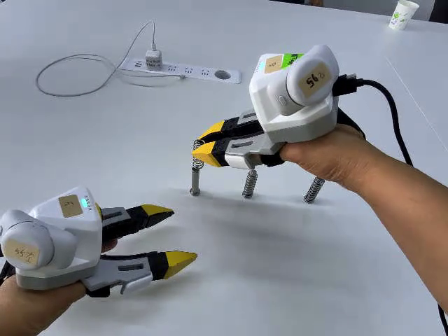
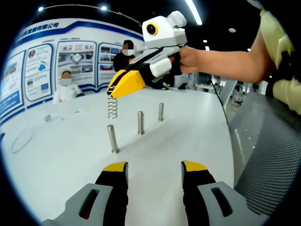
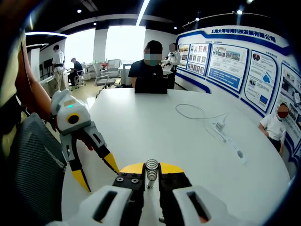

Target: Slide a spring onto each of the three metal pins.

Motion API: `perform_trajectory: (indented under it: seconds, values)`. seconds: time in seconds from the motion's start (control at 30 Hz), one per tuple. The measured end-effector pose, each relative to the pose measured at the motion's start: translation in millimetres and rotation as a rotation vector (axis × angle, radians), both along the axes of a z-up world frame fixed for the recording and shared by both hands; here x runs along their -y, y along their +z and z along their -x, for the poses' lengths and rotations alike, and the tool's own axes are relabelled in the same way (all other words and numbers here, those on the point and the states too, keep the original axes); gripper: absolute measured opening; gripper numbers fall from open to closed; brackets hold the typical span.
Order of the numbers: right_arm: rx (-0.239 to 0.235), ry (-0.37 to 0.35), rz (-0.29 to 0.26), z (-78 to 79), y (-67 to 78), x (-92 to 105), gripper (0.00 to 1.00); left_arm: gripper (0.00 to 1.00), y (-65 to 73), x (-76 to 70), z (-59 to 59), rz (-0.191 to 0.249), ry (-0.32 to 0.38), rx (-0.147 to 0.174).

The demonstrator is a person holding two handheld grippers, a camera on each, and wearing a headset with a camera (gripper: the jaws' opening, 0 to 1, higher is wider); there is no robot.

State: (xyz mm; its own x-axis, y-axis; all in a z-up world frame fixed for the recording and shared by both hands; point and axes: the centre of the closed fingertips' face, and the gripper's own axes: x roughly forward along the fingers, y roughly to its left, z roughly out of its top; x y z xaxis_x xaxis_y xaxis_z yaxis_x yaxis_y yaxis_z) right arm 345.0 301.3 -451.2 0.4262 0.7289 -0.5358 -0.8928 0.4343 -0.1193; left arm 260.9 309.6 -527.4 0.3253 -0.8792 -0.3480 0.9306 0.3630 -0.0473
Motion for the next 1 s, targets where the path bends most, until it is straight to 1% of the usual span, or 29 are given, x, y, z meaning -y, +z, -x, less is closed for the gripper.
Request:
perform_trajectory:
  seconds: [0.13, 0.3, 0.43, 0.57, 0.77, 0.9, 0.93, 1.0]
  values:
    - [-0.01, -0.009, 0.0, -6.0, -4.8, 0.6, 0.12, 0.46, -1.0, -1.6, -1.1, -0.002, 0.003, -0.001]
    - [-0.025, -0.013, 0.003, -8.2, -12.7, 0.3, 0.12, 0.46, -1.3, -2.4, -1.9, -0.001, 0.006, -0.002]
    - [-0.032, -0.013, 0.001, -8.4, -15.5, -0.8, 0.12, 0.46, -1.7, -3.1, -2.5, 0.0, 0.008, -0.004]
    - [-0.034, -0.017, -0.003, -13.0, -17.0, -1.3, 0.12, 0.46, -2.0, -4.5, -3.3, 0.0, 0.01, -0.005]
    - [-0.045, -0.017, -0.003, -10.9, -20.0, -2.1, 0.12, 0.46, -3.3, -5.6, -3.4, 0.0, 0.013, -0.007]
    - [-0.053, -0.018, -0.001, -12.2, -23.7, -2.4, 0.12, 0.46, -3.8, -5.9, -3.6, 0.001, 0.015, -0.009]
    - [-0.052, -0.018, -0.009, -12.7, -23.0, -3.1, 0.12, 0.46, -4.0, -6.0, -3.6, 0.001, 0.015, -0.01]
    - [-0.055, -0.019, -0.002, -11.9, -24.5, -2.8, 0.12, 0.46, -4.4, -6.3, -3.8, 0.001, 0.016, -0.011]
